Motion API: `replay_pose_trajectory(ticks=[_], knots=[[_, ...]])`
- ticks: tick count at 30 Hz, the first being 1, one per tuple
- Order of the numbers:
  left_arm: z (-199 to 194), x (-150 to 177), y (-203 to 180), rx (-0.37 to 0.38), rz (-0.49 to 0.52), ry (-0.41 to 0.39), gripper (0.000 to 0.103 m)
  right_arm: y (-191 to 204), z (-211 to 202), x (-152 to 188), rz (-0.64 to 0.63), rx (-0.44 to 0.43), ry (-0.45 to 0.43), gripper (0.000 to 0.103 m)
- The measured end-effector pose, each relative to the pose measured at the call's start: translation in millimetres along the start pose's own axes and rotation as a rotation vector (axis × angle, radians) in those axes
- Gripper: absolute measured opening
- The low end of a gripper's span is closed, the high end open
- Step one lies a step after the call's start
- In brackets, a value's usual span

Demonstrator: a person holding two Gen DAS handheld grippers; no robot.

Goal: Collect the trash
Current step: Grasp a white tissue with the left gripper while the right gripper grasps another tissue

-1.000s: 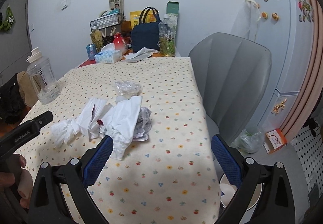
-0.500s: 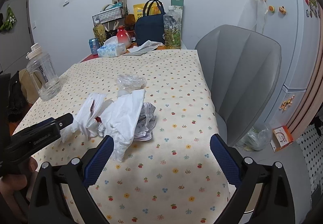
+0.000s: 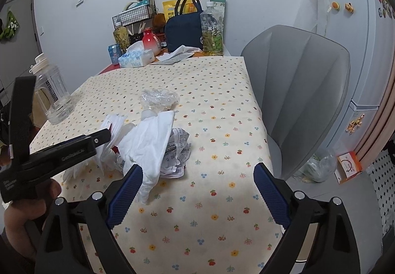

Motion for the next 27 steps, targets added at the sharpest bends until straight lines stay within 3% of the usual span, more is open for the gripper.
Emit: replay_pose_trajectory(ticks=[6,9,19,23,27], knots=[[10,0,0,0.044,-0.015,0.016,0.052,1,4,-2,-0.007,0.002,0.009,0.089],[13,0,0,0.065,-0.022,0.029,0.038,3,5,-2,-0.014,-0.003,0.016,0.087],[-13,-2,14,0.058,-0.047,-0.03,0.036,29,15,-1,-0.049,-0.063,0.045,0.07],[-27,-3,27,0.034,-0.065,-0.056,0.036,39,22,0,-0.062,-0.086,0.063,0.056],[-34,-1,39,0.011,-0.084,-0.065,0.036,42,30,3,-0.054,-0.115,0.093,0.035]])
Point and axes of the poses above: each gripper's, at about its wrist camera, not at the fingertips, and z roughly the way its jaws point, y to its left, x to its underside, the point moved 4 cm from there along z, roughly the way its jaws point, and after that the axes turned 10 degrees about y, right-handed, at the moved point
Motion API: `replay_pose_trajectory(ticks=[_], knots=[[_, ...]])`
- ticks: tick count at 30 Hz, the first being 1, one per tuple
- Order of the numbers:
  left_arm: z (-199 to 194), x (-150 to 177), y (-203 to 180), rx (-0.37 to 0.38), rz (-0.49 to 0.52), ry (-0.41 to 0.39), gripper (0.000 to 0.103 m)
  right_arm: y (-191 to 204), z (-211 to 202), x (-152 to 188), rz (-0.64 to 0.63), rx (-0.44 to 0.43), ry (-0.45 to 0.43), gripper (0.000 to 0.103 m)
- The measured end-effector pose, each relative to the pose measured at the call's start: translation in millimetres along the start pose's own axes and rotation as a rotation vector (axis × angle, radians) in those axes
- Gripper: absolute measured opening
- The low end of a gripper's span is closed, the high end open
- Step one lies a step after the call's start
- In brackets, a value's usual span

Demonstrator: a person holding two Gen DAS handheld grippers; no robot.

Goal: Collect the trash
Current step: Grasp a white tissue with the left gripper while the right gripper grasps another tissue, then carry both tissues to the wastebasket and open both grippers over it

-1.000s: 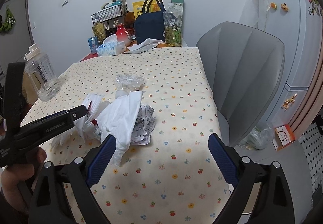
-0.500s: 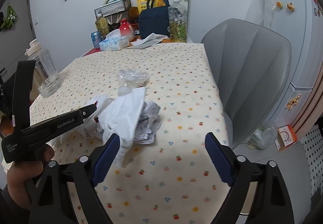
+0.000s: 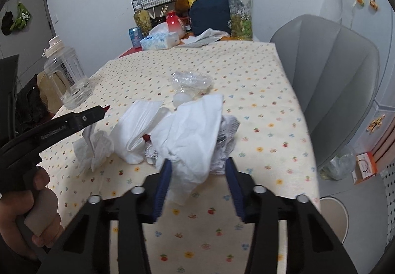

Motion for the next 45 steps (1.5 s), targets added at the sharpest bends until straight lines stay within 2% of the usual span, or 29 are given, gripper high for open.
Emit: replay_pose_trajectory(ticks=[1,3,6,22,34,45], knots=[[0,0,1,-0.004,-0.001,0.001,0.036,1,1,1,0.0,-0.009,0.006,0.025],[-1,2,2,-0.011,-0.002,0.004,0.036,2,1,2,0.0,-0.028,0.016,0.012],[-3,4,0,-0.013,0.005,0.002,0.036,3,-5,4,-0.005,-0.037,0.006,0.007],[-26,10,-50,0.009,0.085,-0.035,0.036,-21,-74,9,0.032,-0.013,-0.117,0.006],[-35,21,-120,0.05,0.191,-0.043,0.036,-78,-109,27,0.124,0.03,-0.165,0.006],[-22,37,-183,0.1,0.276,-0.013,0.036,-145,-121,50,0.228,0.088,-0.167,0.006]])
Point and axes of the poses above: each gripper's, at about its wrist camera, not at the fingertips, and z roughly the way its jaws point, y to its left, x to its underside, the point moved 4 cm from there along z, roughly the way its jaws point, and after that the axes turned 10 degrees about y, right-handed, at the moved point
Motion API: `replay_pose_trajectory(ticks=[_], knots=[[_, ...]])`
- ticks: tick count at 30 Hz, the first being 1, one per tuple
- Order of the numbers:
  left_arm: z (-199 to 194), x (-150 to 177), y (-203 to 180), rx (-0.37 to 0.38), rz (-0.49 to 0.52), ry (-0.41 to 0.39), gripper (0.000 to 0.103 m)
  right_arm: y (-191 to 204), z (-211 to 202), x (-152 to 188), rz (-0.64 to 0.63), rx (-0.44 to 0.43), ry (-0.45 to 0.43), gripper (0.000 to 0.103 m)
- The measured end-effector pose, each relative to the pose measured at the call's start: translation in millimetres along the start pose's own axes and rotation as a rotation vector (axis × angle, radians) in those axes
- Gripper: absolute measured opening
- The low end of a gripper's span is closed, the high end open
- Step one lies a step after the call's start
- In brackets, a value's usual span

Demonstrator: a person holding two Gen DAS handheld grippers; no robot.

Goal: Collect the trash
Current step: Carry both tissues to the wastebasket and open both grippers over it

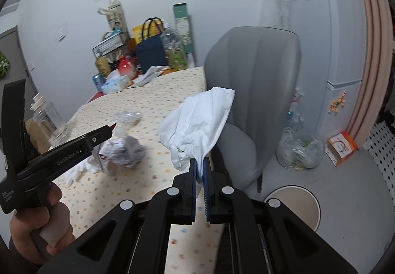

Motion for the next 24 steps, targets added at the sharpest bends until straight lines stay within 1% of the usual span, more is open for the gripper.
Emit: replay_pose_trajectory(ticks=[11,24], knots=[[27,-1,-59,0.022,0.09,0.044,0.036,-61,6,9,0.093,0.037,0.015,0.006],[75,5,-138,0.044,0.212,0.123,0.036,-141,20,24,0.226,0.078,0.04,0.006]])
Point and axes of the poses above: each gripper's, at about its wrist camera, not at the fingertips, and z roughly the way its jaws point, y to its left, x to its underside, the point moved 4 cm from there along z, roughly the way its jaws point, and after that the axes turned 10 degrees about y, right-handed, at the moved point
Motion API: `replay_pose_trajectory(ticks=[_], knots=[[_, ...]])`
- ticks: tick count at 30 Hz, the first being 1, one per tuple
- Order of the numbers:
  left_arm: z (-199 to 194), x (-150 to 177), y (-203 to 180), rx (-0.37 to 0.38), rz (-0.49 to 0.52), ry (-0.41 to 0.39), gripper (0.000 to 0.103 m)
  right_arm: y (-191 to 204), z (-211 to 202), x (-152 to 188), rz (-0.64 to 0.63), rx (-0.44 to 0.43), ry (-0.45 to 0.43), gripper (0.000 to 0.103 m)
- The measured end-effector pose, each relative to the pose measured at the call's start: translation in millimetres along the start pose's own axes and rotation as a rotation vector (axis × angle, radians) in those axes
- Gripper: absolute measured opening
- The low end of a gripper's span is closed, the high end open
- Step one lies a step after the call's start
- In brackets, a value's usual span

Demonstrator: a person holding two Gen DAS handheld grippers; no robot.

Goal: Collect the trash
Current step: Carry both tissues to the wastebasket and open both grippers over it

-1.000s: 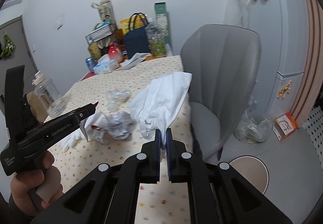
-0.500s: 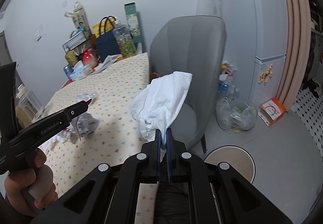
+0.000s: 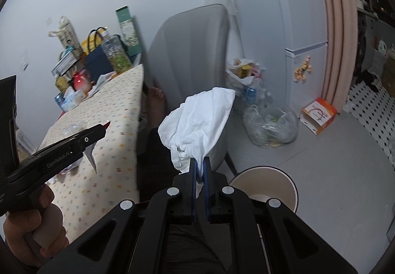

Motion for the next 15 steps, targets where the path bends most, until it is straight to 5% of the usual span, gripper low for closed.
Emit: replay_pose_trajectory(ticks=[15], knots=[[63,-7,-76,0.033,0.125,0.111,0.036,-81,35,3,0.143,0.045,0.054,0.009]])
Point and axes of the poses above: each gripper's, at about its wrist camera, not at the fingertips, and z roughly the way its jaws point, y to its left, x to its underside, the point moved 4 cm from there along z, roughly the way its jaws point, and after that the axes turned 10 degrees about y, right-handed, at the moved point
